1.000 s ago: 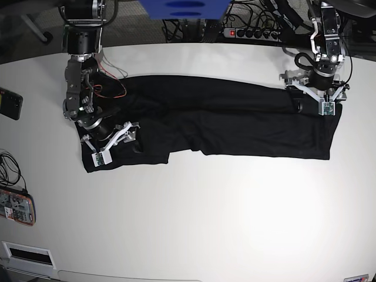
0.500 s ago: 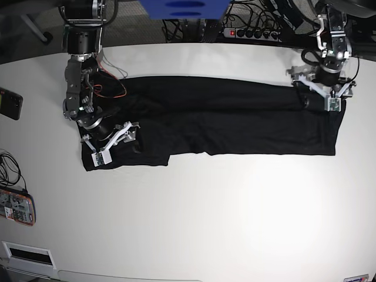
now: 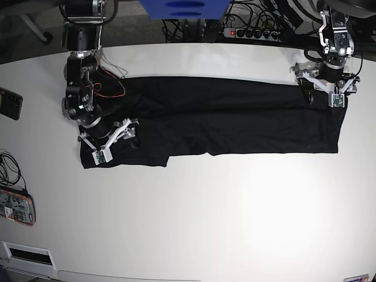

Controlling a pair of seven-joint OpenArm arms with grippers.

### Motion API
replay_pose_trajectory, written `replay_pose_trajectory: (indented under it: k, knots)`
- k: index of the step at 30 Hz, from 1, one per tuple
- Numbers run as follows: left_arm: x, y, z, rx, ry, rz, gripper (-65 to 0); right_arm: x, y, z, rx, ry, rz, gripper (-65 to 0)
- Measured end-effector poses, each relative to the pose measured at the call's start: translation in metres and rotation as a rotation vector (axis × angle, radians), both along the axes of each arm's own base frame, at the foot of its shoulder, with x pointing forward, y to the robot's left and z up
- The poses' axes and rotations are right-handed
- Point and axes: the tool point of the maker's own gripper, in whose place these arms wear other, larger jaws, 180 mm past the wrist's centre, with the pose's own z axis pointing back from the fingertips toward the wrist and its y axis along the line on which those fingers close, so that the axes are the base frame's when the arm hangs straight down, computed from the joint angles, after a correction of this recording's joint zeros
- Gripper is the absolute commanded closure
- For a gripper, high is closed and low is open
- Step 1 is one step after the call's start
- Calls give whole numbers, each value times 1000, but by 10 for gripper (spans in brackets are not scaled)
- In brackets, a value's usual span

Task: Fold the T-shirt properly
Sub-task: 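Release the edge and move the right gripper to the shirt's collar end, then grasp the hem end of the strip with the left gripper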

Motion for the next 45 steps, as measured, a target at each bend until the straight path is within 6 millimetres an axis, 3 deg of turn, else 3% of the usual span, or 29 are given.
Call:
replay_pose_trajectory:
  k: [4, 9, 15, 17, 20, 22, 26, 27, 30, 32, 36, 40, 42, 45]
  knots:
    - [12, 1, 3, 4, -3, 4, -517, 1, -1, 25, -71, -23, 26, -519]
    - [15, -1, 8, 17, -2, -4, -516, 15, 9, 78, -103, -147, 60, -519]
    - [37, -21, 55, 40, -119, -79, -514, -3, 18, 108, -140, -208, 92, -520]
    - [37, -19, 66, 51, -103, -70, -514, -16, 20, 102, -130, -193, 99, -520]
    - [28, 8, 85, 110, -54, 12, -516, -58, 29, 64, -134, -51, 136, -520]
    - [28, 24, 96, 152, -26, 35, -514, -79, 39, 48, -130, 16, 178, -520]
    - [52, 45, 111, 202, -27, 14, -514, -59, 65, 75, -75, -111, 211, -520]
    - [54, 53, 112, 218, -19, 18, -514, -60, 70, 78, -57, -132, 221, -520]
    - [52, 68, 96, 210, 50, 14, -514, -81, 81, 63, -46, -84, 256, -520]
    - [56, 64, 75, 123, 94, -30, -514, -91, 91, 63, -11, -95, 280, -520]
    - [90, 53, 56, -121, 56, -111, -513, -81, 99, 77, 21, -167, 275, -520]
    - [82, 68, 46, -195, 85, -95, -513, -84, 100, 74, 21, -156, 280, -520]
    - [72, 65, 38, -217, 118, -98, -513, -85, 99, 73, 18, -150, 280, -520]
    - [74, 58, 35, -250, 105, -117, -513, -83, 98, 75, 20, -161, 276, -519]
